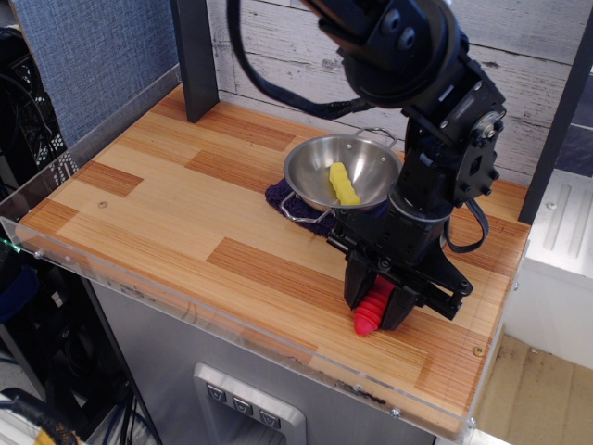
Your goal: Put the red spoon to the left of the wok.
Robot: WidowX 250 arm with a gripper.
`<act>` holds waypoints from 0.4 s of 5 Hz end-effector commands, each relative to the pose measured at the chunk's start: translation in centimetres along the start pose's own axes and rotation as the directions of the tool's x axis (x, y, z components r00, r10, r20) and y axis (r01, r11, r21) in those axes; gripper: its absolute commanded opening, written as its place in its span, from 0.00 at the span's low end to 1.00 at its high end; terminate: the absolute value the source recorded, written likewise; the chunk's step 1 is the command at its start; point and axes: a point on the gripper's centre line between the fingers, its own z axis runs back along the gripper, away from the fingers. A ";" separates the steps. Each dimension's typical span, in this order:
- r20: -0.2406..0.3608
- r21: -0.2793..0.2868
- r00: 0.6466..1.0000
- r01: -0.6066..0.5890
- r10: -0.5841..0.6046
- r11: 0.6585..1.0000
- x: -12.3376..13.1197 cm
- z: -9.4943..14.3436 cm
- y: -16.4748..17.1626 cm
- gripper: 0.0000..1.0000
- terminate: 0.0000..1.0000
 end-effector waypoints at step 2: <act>0.109 -0.097 0.978 0.187 -0.177 0.977 4.4 13.3 -0.6 0.00 0.00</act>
